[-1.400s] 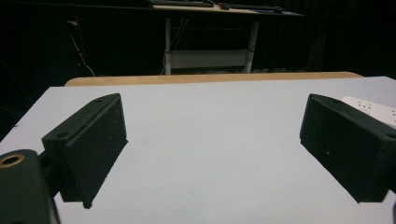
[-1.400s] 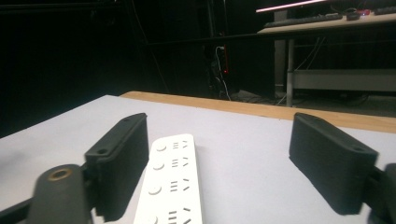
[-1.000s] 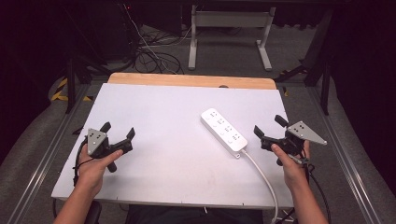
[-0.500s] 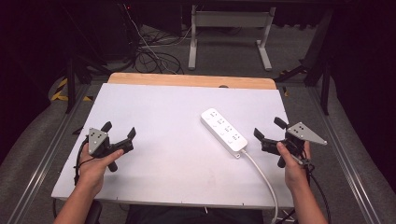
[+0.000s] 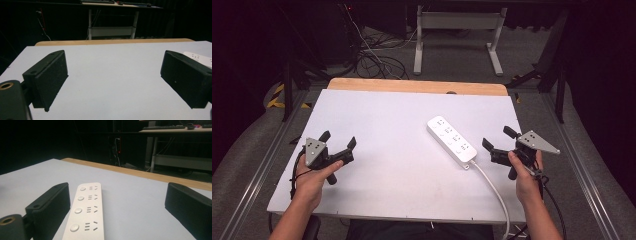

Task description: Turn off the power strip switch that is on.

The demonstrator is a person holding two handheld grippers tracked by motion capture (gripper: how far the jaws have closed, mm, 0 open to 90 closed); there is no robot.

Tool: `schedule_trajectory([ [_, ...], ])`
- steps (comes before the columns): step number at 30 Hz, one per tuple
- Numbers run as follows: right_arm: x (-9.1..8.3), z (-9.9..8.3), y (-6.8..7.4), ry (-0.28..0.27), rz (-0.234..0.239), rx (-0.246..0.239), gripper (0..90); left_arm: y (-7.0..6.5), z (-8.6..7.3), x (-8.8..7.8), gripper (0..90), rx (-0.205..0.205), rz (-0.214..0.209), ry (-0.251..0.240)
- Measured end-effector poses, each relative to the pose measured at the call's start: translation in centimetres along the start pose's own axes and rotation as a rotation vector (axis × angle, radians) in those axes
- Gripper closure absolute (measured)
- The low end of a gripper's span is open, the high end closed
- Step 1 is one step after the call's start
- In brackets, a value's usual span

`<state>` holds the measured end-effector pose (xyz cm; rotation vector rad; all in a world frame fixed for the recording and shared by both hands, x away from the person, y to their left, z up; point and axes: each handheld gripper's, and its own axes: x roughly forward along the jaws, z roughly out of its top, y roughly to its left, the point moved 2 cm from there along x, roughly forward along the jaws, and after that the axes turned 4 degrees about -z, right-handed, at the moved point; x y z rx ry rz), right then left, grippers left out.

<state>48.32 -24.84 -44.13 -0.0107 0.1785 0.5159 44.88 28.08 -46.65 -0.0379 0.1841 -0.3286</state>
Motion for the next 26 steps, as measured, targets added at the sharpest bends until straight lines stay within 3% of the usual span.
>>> schedule_trajectory([
  [26,0.24,-0.16,-0.07,0.011,0.004,-0.002,7.0,0.02,-0.03,0.09,7.8,0.000,-0.001,0.002],
])
